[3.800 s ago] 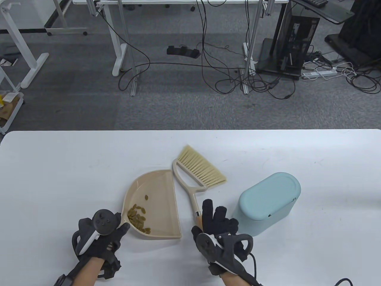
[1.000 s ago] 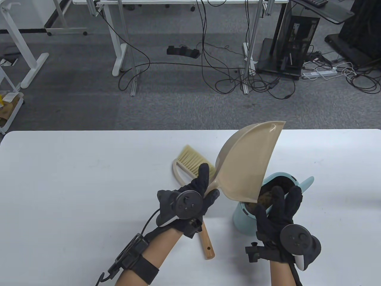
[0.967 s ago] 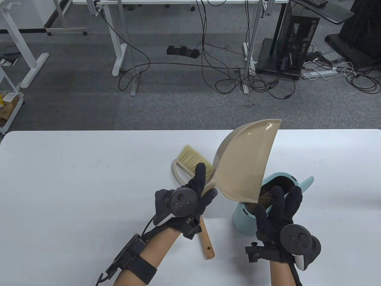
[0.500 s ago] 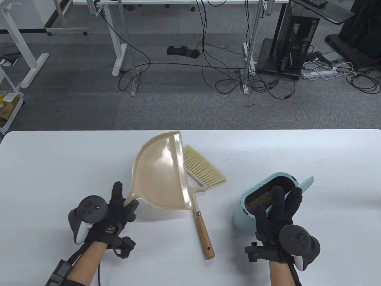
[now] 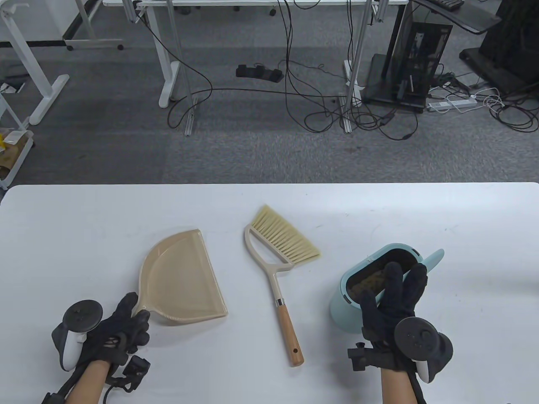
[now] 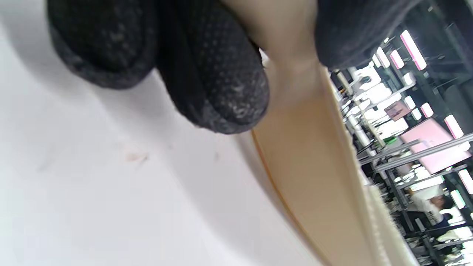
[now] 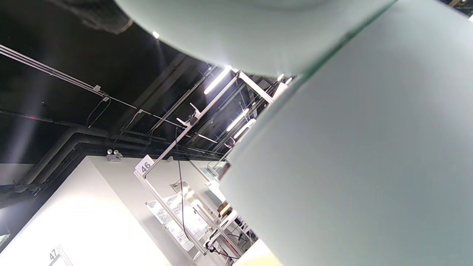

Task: Sweep raisins on the table into the desktop trash can

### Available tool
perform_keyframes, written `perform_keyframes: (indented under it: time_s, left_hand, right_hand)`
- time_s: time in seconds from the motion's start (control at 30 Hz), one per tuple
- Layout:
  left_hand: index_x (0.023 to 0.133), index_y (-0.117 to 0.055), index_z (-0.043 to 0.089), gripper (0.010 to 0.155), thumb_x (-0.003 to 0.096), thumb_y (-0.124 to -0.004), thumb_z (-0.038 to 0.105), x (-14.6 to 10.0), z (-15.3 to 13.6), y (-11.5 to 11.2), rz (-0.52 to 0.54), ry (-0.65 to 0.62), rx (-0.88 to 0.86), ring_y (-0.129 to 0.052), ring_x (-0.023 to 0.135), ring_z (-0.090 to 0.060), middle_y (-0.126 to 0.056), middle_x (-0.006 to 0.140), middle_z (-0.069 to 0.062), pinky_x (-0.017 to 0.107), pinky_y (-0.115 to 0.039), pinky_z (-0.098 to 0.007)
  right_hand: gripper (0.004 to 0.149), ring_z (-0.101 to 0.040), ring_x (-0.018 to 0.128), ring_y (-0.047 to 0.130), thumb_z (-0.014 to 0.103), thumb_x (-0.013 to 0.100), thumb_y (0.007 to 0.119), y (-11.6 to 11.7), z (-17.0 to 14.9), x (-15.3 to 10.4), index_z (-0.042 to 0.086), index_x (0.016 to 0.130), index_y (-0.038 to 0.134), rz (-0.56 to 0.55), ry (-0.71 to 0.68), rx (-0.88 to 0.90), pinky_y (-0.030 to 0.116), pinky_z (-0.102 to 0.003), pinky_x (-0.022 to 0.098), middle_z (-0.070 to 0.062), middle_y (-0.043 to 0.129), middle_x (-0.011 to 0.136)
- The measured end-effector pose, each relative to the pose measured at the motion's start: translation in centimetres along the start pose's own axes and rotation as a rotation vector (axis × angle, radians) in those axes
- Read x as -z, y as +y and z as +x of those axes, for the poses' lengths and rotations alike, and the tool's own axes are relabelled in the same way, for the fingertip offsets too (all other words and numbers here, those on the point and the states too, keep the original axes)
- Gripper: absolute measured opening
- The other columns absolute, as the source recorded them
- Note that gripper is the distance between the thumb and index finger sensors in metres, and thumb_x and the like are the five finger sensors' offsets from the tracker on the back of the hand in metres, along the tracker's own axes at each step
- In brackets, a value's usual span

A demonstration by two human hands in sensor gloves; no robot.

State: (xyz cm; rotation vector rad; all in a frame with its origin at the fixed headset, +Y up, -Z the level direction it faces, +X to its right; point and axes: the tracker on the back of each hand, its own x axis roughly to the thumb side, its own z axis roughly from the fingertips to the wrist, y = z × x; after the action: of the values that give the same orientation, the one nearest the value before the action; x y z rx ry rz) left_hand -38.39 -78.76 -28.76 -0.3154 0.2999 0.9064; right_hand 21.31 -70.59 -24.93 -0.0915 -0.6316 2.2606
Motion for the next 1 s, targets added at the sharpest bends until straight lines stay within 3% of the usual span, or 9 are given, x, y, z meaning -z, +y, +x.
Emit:
perform_keyframes:
  time_s: [0.1,0.17,0.27,0.33,0.43,0.53,0.63,0.8,1.0]
  left_hand:
    - [0.111,-0.049,0.019,0.067,0.0541,-0.072,0.047,-0.1,0.0,0.0,0.009,-0.008,-0.001,-0.103,0.042,-0.016,-0.085,0.082,-0.013,0.035,-0.085,-0.04]
    - [0.111,-0.037,0.013,0.081,0.0512,-0.077,0.05,-0.4,0.1,0.1,0.048,-0.008,0.015,-0.104,0.046,-0.017,-0.084,0.084,-0.013,0.037,-0.085,-0.04]
    - [0.112,-0.021,0.018,0.103,0.0439,-0.078,0.069,-1.7,0.9,0.8,0.211,-0.088,0.107,-0.088,0.081,-0.034,-0.058,0.107,-0.022,0.058,-0.073,-0.053]
    - [0.111,-0.023,0.018,0.101,0.0433,-0.074,0.073,-3.2,2.6,1.6,0.442,-0.267,0.317,-0.087,0.083,-0.037,-0.057,0.108,-0.022,0.059,-0.072,-0.056]
    - [0.111,-0.014,0.019,0.101,0.0457,-0.068,0.075,-5.4,5.9,1.4,0.54,-0.536,0.584,-0.073,0.096,-0.041,-0.033,0.115,-0.022,0.063,-0.067,-0.06]
    - [0.111,-0.009,0.026,0.099,0.0467,-0.067,0.073,-7.0,8.4,-1.2,0.44,-0.757,0.701,-0.036,0.112,-0.045,-0.016,0.118,-0.017,0.071,-0.047,-0.07]
    - [0.112,-0.009,0.027,0.098,0.047,-0.065,0.075,-7.6,9.2,-3.8,0.361,-0.859,0.842,-0.028,0.114,-0.045,-0.011,0.12,-0.016,0.072,-0.042,-0.072]
    - [0.112,-0.006,0.027,0.099,0.0477,-0.063,0.076,-7.3,9.2,-5.3,0.313,-0.854,0.93,-0.023,0.115,-0.045,-0.01,0.12,-0.016,0.072,-0.039,-0.072]
    - [0.112,-0.006,0.027,0.098,0.0485,-0.063,0.075,-7.0,8.7,-6.3,0.261,-0.843,0.969,-0.023,0.115,-0.045,-0.01,0.12,-0.016,0.072,-0.039,-0.072]
  right_hand:
    - [0.077,-0.05,0.1,-0.004,0.065,0.056,0.056,0.1,-0.1,0.1,0.036,0.111,0.01,0.012,0.002,0.054,0.023,-0.071,0.069,-0.006,-0.019,0.108]
    - [0.084,-0.049,0.1,-0.007,0.069,0.054,0.056,0.1,-0.2,0.0,0.035,0.109,0.002,0.013,-0.004,0.104,0.016,-0.072,0.068,-0.005,-0.022,0.107]
    - [0.094,-0.048,0.103,-0.003,0.075,0.051,0.053,-0.6,-0.5,-0.1,0.033,0.106,-0.01,-0.047,0.005,0.138,0.016,-0.072,0.068,-0.009,-0.02,0.108]
    - [0.097,-0.046,0.102,-0.009,0.077,0.05,0.052,-1.4,-0.9,-0.2,0.033,0.101,-0.017,-0.109,0.02,0.188,0.012,-0.071,0.068,-0.007,-0.024,0.105]
    - [0.1,-0.045,0.101,-0.011,0.079,0.048,0.054,-2.5,-2.2,-0.1,0.031,0.105,-0.013,-0.136,0.095,0.238,0.003,-0.07,0.065,-0.009,-0.02,0.108]
    - [0.101,-0.048,0.101,-0.007,0.079,0.049,0.055,-2.3,-3.0,-0.1,0.025,0.111,-0.002,-0.055,0.135,0.195,-0.005,-0.069,0.058,-0.014,-0.012,0.112]
    - [0.101,-0.049,0.101,-0.005,0.079,0.05,0.053,-1.2,-2.2,0.1,0.024,0.109,-0.008,-0.034,0.118,0.152,-0.005,-0.069,0.057,-0.016,-0.012,0.111]
    - [0.1,-0.05,0.102,-0.003,0.078,0.05,0.053,1.0,-0.7,1.1,0.024,0.108,-0.009,-0.002,0.148,0.147,-0.005,-0.069,0.058,-0.018,-0.01,0.111]
    - [0.097,-0.046,0.103,-0.005,0.081,0.049,0.051,3.5,0.1,2.8,0.027,0.113,0.001,0.076,0.214,-0.08,-0.001,-0.07,0.061,-0.014,-0.006,0.115]
